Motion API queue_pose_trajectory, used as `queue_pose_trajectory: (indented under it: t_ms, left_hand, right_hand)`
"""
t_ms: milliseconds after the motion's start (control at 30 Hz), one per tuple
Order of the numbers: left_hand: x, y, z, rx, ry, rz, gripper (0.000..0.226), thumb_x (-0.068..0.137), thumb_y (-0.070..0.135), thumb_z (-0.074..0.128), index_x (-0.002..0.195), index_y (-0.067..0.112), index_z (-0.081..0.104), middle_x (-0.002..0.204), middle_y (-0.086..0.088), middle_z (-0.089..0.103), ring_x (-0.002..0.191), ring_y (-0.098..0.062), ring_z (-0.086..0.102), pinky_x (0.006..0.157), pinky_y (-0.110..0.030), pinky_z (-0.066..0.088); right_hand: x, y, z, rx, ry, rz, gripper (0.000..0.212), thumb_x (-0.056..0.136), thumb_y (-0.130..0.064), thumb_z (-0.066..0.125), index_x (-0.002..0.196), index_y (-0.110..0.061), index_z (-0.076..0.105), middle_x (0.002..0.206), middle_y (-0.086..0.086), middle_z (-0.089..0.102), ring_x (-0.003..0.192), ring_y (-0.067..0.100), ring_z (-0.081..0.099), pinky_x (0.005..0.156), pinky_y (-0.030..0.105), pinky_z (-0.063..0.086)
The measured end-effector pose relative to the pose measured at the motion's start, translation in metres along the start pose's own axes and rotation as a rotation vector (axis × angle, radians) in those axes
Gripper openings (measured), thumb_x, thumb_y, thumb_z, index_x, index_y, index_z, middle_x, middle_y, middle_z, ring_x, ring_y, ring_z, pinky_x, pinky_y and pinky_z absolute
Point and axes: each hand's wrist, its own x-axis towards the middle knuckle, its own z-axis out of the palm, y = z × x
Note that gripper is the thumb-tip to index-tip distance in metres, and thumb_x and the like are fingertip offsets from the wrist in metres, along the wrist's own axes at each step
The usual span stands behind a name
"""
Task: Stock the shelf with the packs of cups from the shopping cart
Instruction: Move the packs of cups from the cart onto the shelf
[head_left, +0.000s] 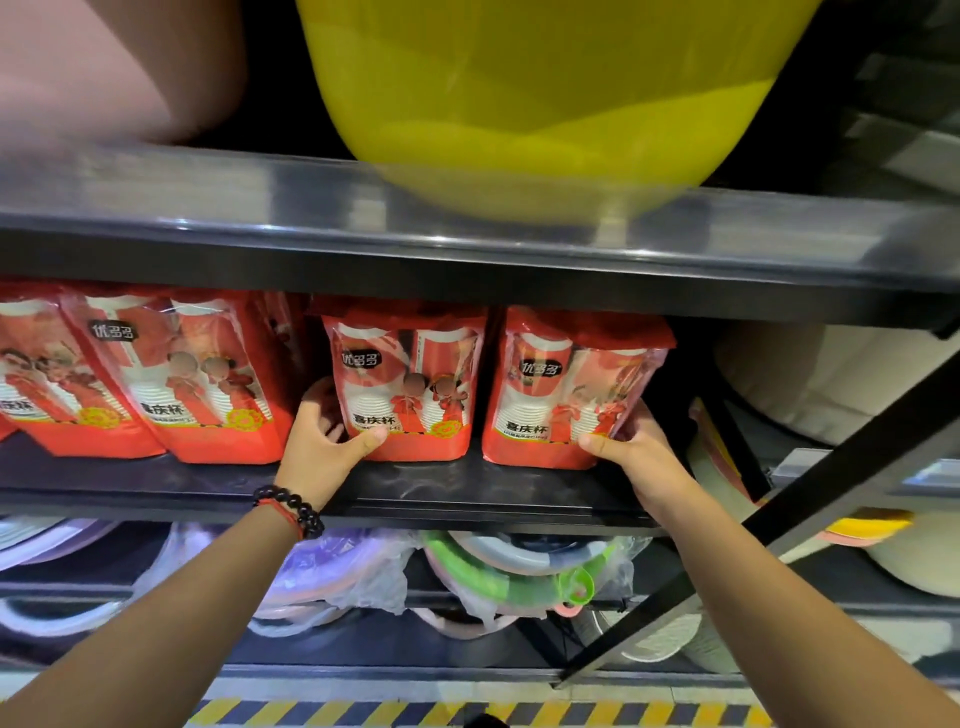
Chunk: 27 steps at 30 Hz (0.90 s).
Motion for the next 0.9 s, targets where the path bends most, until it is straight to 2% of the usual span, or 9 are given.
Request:
queue_pose_trajectory:
  t_ms: [100,200,300,367,400,500,700,800,900]
  left_hand:
    - [-0.020,0.014,0.001,-0.006,0.123,-0.095,0.066,0.079,0.005,0.080,0.133,0.005,0.042,0.129,-0.011,0.052,0.121,-0.024,0.053,0.103,-0.030,0.042]
    - [-0.064,0.023,0.010,0.027,0.298,-0.070,0.035,0.086,0.010,0.075,0.111,0.017,0.051,0.106,-0.006,0.057,0.102,-0.030,0.059,0.091,-0.033,0.049]
    - [-0.104,0.032,0.046,0.052,0.058,-0.127,0.021,0.089,0.015,0.071,0.098,0.030,0.059,0.100,0.002,0.067,0.096,-0.011,0.065,0.092,-0.035,0.053]
    - [-0.111,0.041,0.084,0.063,-0.128,-0.167,0.031,0.091,0.018,0.069,0.118,0.029,0.058,0.122,0.003,0.064,0.114,-0.009,0.061,0.100,-0.029,0.048]
    - [-0.109,0.047,0.104,0.071,-0.179,-0.193,0.046,0.092,0.022,0.068,0.135,0.024,0.051,0.135,0.001,0.057,0.126,-0.013,0.054,0.106,-0.029,0.044]
    - [-0.092,0.062,0.150,0.104,-0.162,-0.303,0.079,0.093,0.034,0.066,0.156,0.015,0.023,0.159,-0.004,0.032,0.145,-0.019,0.033,0.119,-0.038,0.030]
    - [-0.057,0.055,0.177,0.092,-0.052,-0.357,0.086,0.093,0.049,0.059,0.158,0.014,0.014,0.164,-0.007,0.018,0.149,-0.024,0.024,0.121,-0.038,0.023]
    - [-0.048,0.047,0.184,0.170,-0.001,-0.338,0.082,0.093,0.052,0.057,0.154,0.010,0.022,0.158,-0.010,0.026,0.144,-0.028,0.030,0.118,-0.041,0.028]
    - [-0.048,0.042,0.190,0.215,0.048,-0.311,0.072,0.092,0.052,0.058,0.144,0.008,0.036,0.147,-0.014,0.038,0.134,-0.033,0.039,0.112,-0.046,0.035]
  right_hand:
    - [-0.006,-0.009,-0.004,-0.009,0.006,0.021,0.079,0.056,-0.035,0.088,0.129,-0.036,0.056,0.118,-0.015,0.073,0.110,0.005,0.069,0.090,0.024,0.053]
    - [-0.010,-0.010,-0.005,0.009,0.036,0.054,0.075,0.070,-0.022,0.085,0.137,-0.026,0.052,0.116,-0.016,0.074,0.108,0.004,0.070,0.084,0.017,0.055]
    - [-0.016,-0.001,-0.006,0.012,0.077,0.101,0.059,0.086,-0.002,0.074,0.137,-0.016,0.050,0.111,-0.006,0.077,0.102,0.005,0.072,0.086,0.020,0.057]
    - [-0.022,0.003,-0.003,-0.002,0.104,0.140,0.048,0.089,0.001,0.070,0.132,-0.010,0.051,0.117,0.005,0.073,0.095,0.002,0.073,0.083,0.020,0.057]
    - [-0.023,0.005,0.000,-0.013,0.118,0.148,0.047,0.089,0.002,0.069,0.131,-0.008,0.051,0.117,0.005,0.071,0.091,-0.001,0.073,0.076,0.016,0.056]
    - [-0.020,0.007,0.005,-0.041,0.156,0.157,0.050,0.087,0.005,0.070,0.131,-0.007,0.049,0.109,-0.001,0.069,0.082,-0.006,0.071,0.065,0.009,0.053]
    - [-0.009,0.015,0.008,-0.057,0.182,0.158,0.049,0.088,0.000,0.071,0.127,-0.020,0.049,0.105,-0.009,0.070,0.083,-0.008,0.071,0.063,0.007,0.052]
    - [-0.006,0.023,0.012,-0.055,0.222,0.150,0.044,0.089,-0.003,0.072,0.119,-0.028,0.052,0.106,-0.007,0.070,0.089,0.000,0.073,0.062,0.009,0.053]
    - [-0.004,0.026,0.014,-0.093,0.216,0.154,0.053,0.090,-0.009,0.073,0.135,-0.022,0.047,0.116,0.002,0.069,0.104,0.011,0.068,0.074,0.016,0.053]
